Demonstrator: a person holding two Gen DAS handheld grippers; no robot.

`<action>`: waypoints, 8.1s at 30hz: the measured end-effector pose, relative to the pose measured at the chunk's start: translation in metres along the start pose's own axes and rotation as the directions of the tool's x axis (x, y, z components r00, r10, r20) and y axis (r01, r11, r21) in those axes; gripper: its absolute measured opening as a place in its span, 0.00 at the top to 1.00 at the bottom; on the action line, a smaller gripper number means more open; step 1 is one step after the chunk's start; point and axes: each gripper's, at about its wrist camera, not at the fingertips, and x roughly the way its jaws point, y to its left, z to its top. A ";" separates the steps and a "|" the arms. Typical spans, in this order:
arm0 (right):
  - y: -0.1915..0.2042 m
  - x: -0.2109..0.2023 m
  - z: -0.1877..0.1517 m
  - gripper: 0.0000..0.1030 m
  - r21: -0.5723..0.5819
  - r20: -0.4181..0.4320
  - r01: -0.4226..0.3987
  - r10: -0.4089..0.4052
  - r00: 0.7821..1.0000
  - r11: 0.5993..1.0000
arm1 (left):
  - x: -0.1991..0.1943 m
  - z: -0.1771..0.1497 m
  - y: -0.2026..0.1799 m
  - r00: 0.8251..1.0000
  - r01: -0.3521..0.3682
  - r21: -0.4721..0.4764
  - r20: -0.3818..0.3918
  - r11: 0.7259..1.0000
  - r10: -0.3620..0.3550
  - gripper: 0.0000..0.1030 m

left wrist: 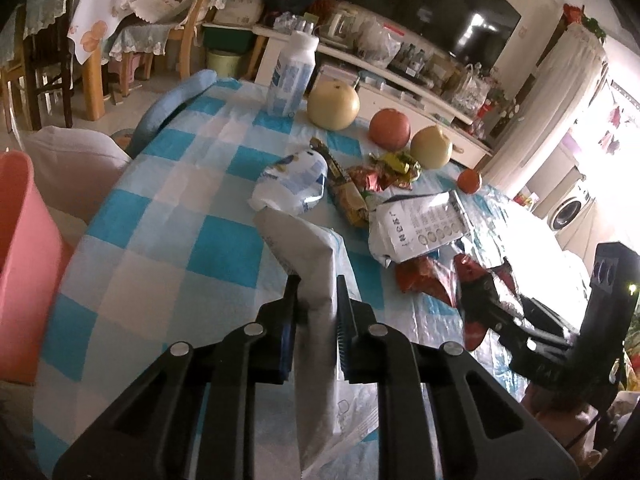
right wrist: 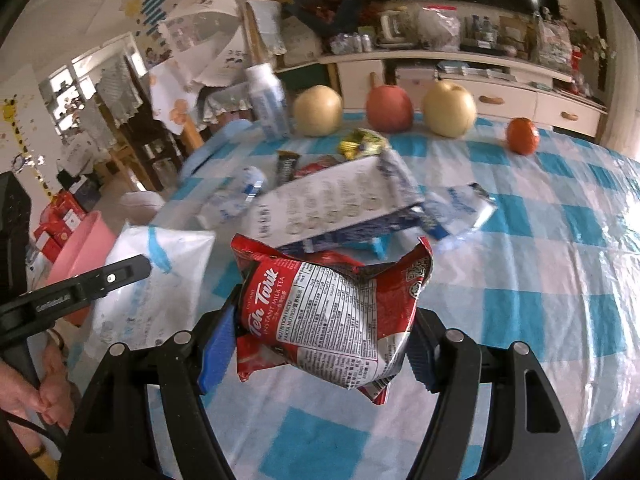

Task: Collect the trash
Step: 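Lift the wipe packet with the left tool while the right tool carries the snack bag to the bucket, then open the left tool over the pink bucket while the right tool releases the snack bag into it, then move both empty tools back toward the remaining items on the table, then move the left tool onto the white Magicday packet while the right tool approaches the red cartoon snack bag, then close the left tool on the Magicday packet while the right tool grasps the red snack bag, then lift both held packets and carry them over the pink bucket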

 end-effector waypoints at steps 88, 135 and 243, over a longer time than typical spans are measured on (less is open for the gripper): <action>0.153 -0.009 0.002 0.09 -0.202 0.174 0.021 0.015 0.985 0.979 | -0.073 0.046 0.069 0.770 -0.624 0.123 0.268 0.772 0.579 0.08; -0.041 -0.038 0.000 0.09 0.080 0.029 0.134 -0.137 0.990 0.988 | 0.008 0.009 -0.069 0.930 -0.366 0.525 0.222 0.768 0.292 0.08; 0.092 0.015 -0.004 0.52 -0.275 -0.035 -0.035 0.026 0.999 0.961 | -0.049 0.040 0.044 0.914 -0.390 0.100 0.161 0.915 0.372 0.37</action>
